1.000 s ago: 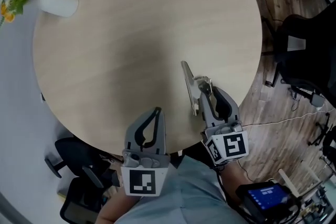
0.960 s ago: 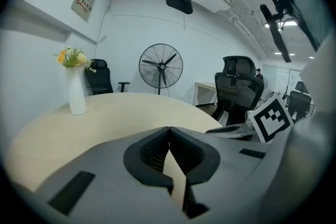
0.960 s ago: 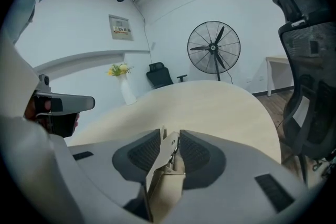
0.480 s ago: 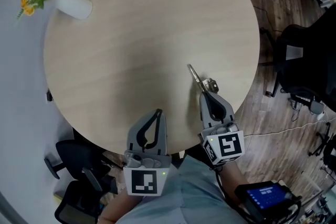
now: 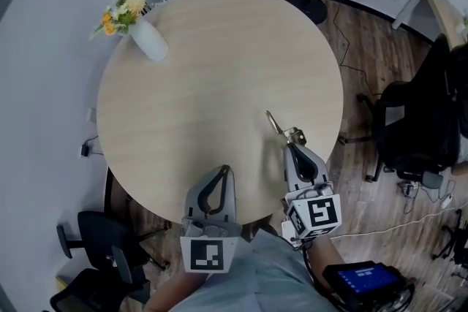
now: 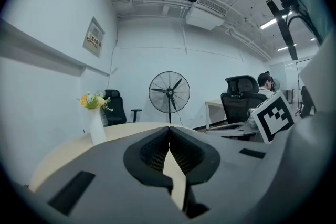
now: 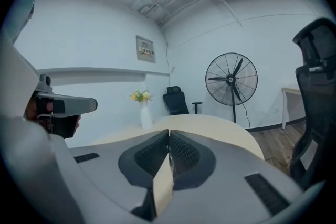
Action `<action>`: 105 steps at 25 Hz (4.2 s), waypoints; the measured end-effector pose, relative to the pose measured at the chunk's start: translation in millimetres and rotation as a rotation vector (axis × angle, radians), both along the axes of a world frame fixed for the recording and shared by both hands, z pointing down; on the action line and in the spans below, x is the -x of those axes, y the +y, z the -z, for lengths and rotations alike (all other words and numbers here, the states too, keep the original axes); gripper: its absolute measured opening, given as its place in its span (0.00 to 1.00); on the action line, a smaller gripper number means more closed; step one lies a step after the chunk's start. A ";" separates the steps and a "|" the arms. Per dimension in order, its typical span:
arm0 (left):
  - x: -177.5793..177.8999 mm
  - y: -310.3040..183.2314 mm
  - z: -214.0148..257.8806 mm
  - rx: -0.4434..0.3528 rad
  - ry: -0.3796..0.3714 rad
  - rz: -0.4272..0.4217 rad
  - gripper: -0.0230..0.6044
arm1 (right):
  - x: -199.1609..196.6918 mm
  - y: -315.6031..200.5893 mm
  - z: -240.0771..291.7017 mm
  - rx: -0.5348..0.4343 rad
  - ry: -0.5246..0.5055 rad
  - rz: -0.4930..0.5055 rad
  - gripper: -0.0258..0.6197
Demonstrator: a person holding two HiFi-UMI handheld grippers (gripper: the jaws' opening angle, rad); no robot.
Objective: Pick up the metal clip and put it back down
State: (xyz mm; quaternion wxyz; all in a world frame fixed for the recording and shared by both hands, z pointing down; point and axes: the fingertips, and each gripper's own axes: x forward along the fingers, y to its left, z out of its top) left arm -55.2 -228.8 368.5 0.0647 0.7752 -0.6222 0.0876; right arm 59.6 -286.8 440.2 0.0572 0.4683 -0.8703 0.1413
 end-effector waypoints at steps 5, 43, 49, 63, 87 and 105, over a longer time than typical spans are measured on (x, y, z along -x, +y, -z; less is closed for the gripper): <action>-3.1 32.7 31.0 -0.070 0.003 0.048 0.07 | -1.6 22.1 40.2 -0.074 -0.017 0.052 0.12; 317.2 117.5 -40.7 0.101 0.037 0.476 0.07 | 372.0 107.9 -57.3 0.155 -0.005 0.592 0.12; 349.3 108.9 -82.7 0.196 0.077 0.452 0.07 | 399.4 97.9 -94.5 0.219 0.019 0.570 0.12; 362.8 94.7 -118.2 0.256 0.119 0.423 0.07 | 396.2 65.3 -128.4 0.215 0.076 0.466 0.12; 199.8 85.5 32.3 -0.075 0.030 0.264 0.07 | 218.4 80.4 53.0 -0.145 0.052 0.261 0.12; 69.1 105.3 82.9 -0.207 0.005 0.156 0.07 | 68.9 122.4 110.3 -0.308 0.030 0.125 0.12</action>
